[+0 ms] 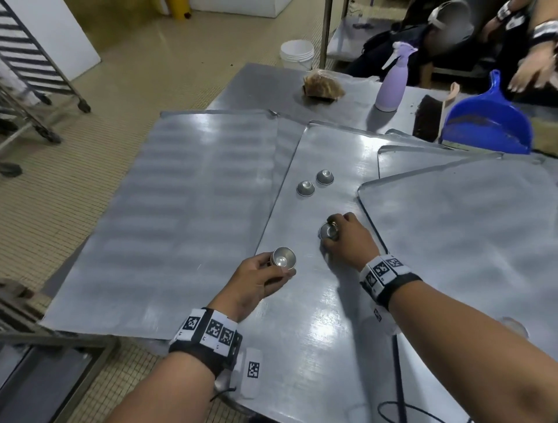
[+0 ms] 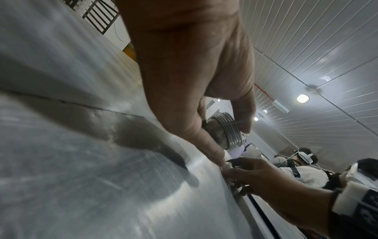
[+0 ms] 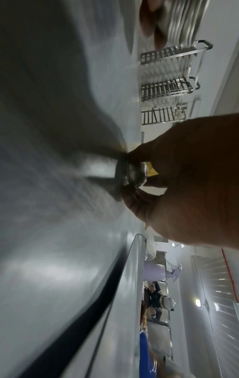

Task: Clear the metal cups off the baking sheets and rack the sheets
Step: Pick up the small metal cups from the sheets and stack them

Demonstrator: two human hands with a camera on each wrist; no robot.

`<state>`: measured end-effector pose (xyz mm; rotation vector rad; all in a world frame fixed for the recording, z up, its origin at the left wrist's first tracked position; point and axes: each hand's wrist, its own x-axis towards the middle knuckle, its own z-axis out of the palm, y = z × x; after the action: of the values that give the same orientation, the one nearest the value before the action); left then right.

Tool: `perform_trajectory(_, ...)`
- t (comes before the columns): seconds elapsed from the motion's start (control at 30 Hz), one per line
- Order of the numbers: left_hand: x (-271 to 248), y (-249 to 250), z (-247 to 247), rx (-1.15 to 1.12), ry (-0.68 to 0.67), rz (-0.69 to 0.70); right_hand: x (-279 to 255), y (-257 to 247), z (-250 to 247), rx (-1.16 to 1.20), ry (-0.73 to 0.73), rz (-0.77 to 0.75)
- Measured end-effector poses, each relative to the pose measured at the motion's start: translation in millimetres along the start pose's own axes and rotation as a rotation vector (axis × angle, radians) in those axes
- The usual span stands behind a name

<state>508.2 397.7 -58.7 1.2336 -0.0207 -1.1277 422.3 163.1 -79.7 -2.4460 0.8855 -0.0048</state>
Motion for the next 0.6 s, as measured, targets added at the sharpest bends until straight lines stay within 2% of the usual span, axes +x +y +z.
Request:
perform_trajectory(0.3, -9, -14, 27, 0.039, -0.017, -0.022, -63, 25, 0, 0.094, 0.052, 0.002)
perform_trajectory(0.6, -15, -25, 35, 0.051, 0.029, -0.032, -86, 29, 0, 0.053, -0.019, -0.013)
